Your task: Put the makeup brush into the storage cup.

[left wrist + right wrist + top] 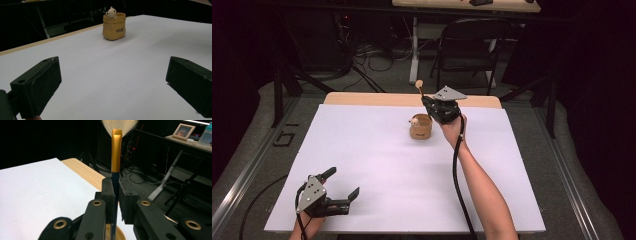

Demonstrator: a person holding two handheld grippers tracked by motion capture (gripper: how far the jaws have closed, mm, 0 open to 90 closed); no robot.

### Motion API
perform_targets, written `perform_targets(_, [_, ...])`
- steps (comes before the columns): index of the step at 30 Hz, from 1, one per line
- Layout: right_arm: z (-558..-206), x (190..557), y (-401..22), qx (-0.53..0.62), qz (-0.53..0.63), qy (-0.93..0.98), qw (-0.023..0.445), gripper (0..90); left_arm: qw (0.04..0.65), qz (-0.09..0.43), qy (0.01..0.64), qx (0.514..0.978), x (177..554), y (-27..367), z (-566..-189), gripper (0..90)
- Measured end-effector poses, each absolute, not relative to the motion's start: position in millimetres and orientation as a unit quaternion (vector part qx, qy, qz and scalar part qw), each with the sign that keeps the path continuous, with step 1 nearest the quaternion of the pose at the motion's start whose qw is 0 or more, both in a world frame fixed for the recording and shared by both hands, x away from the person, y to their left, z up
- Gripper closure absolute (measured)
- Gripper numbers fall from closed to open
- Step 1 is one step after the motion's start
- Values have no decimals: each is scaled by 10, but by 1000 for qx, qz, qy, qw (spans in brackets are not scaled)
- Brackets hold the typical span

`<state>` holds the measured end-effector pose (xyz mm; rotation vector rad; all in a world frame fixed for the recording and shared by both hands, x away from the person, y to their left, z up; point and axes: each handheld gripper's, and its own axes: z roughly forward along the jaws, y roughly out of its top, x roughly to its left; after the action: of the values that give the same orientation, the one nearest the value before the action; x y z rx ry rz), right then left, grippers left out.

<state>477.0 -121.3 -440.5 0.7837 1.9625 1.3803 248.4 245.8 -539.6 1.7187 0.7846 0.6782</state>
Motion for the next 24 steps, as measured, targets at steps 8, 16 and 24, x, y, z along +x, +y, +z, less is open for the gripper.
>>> perform_targets(8, [-4410,4802,-1138,290,520,745,302,836,539,285,331,721,2482,2460,-5396,0])
perform_targets(16, [-4451,4835,-1101,289,520,746,298,835,538,284,331,722,2483,2459,-5398,0])
perform_targets(24, [-4485,4861,-1083,290,518,748,295,836,537,285,331,722,2482,2461,-5396,0])
